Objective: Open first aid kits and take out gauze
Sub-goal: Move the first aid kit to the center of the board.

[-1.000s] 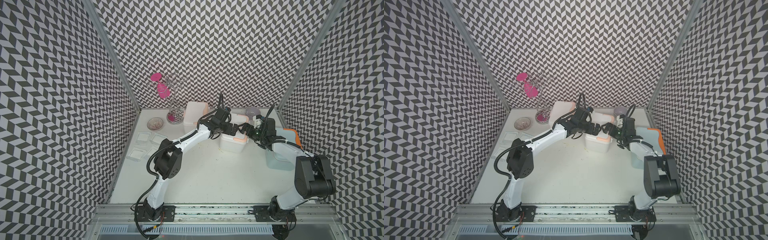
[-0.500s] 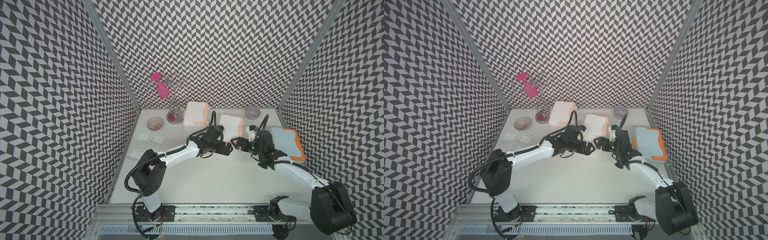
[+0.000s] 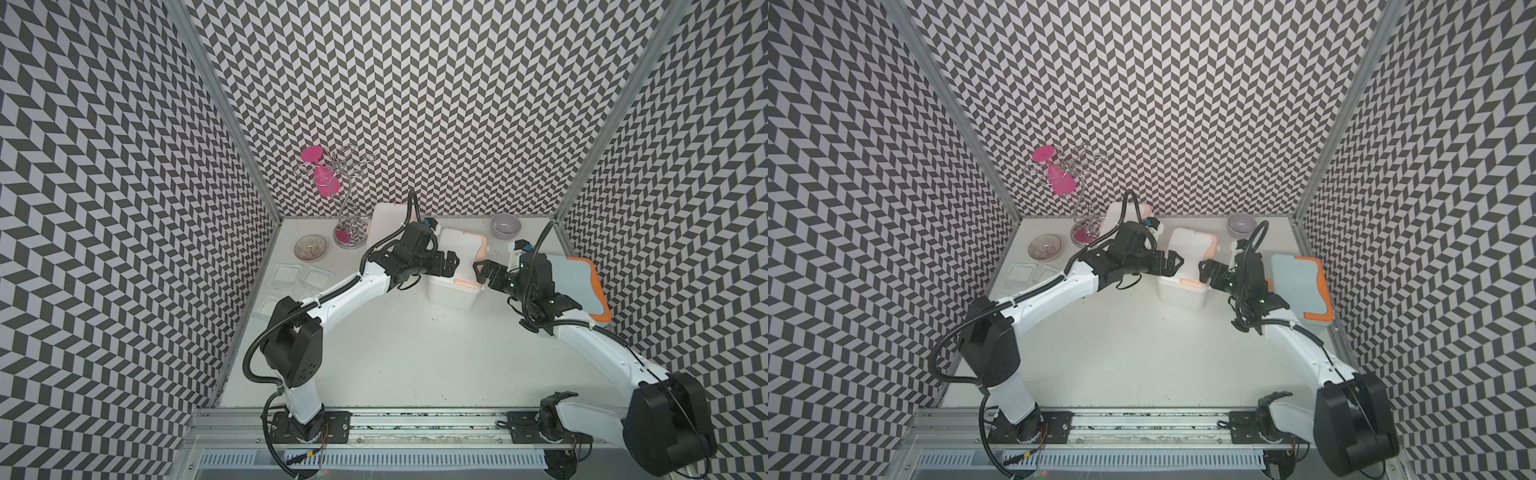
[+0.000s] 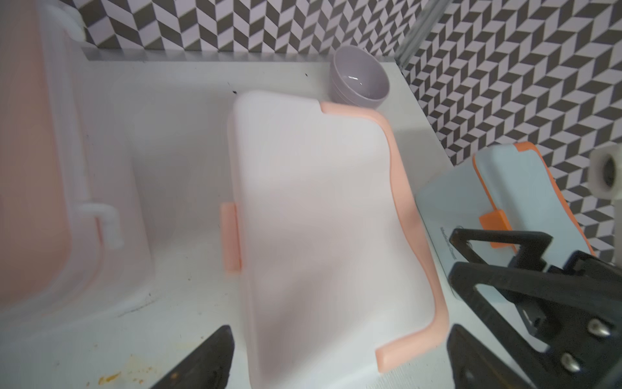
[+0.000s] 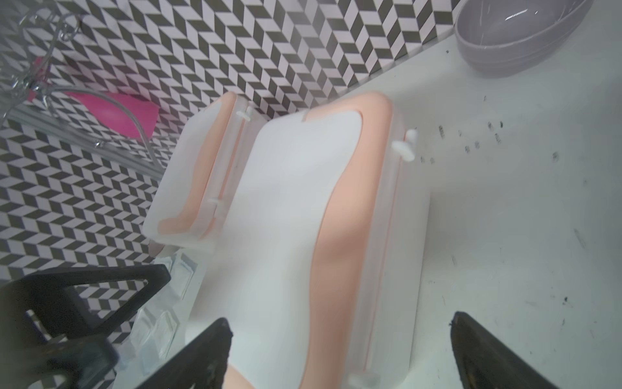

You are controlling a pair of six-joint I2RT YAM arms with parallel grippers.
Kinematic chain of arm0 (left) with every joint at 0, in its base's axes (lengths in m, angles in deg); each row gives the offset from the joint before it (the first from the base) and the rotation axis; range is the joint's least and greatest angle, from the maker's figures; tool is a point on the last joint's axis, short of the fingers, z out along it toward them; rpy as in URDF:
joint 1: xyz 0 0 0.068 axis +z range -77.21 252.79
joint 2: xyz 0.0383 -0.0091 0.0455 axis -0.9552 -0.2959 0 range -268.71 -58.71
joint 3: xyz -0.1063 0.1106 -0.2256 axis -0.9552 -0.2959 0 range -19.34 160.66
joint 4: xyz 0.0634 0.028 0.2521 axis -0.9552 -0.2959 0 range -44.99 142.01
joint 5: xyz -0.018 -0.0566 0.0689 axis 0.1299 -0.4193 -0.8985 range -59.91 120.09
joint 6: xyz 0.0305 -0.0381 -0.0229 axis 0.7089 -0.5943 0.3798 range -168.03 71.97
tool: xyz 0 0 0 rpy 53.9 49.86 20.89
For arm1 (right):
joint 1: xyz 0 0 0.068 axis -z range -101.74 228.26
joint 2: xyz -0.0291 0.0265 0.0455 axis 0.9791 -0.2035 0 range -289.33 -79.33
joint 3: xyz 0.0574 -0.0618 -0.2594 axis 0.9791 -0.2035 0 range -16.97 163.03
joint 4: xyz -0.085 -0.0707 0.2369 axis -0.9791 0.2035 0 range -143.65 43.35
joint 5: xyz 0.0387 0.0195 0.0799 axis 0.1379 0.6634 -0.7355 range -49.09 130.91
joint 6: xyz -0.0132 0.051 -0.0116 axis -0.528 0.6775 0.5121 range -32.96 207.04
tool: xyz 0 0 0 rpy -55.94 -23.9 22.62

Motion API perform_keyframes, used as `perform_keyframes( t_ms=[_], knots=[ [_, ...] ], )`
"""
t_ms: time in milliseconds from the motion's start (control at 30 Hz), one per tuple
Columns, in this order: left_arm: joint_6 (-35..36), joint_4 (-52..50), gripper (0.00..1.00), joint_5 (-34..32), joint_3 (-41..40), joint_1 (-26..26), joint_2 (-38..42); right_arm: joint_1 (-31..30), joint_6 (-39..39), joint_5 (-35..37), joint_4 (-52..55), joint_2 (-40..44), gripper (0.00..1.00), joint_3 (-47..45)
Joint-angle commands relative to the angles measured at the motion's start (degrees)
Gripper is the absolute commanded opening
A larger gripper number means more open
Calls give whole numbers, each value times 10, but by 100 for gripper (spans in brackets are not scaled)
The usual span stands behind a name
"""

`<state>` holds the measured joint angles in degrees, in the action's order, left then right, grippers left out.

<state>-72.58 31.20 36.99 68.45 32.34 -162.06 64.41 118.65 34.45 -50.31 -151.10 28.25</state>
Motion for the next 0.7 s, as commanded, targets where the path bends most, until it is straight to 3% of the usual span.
perform_keyframes(
  t_ms=[0, 167, 233, 333, 467, 667],
  knots=[
    [17, -38, 98, -15, 41, 9, -48, 27, 13, -3, -44, -50, 100, 25],
    [17, -84, 98, 6, 148, 9, -138, 71, -22, -119, -64, -138, 99, 85],
    [17, -99, 98, 0, 175, 3, -162, 90, -33, -197, -61, -177, 95, 113],
    [15, -99, 98, 19, 187, -7, -178, 93, -42, -261, -53, -232, 88, 152],
    [16, -84, 98, 34, 166, -34, -163, 82, -54, -305, -52, -257, 75, 154],
    [-5, -19, 98, 56, 45, -61, -80, 45, -71, -283, -41, -200, 74, 99]
  ],
)
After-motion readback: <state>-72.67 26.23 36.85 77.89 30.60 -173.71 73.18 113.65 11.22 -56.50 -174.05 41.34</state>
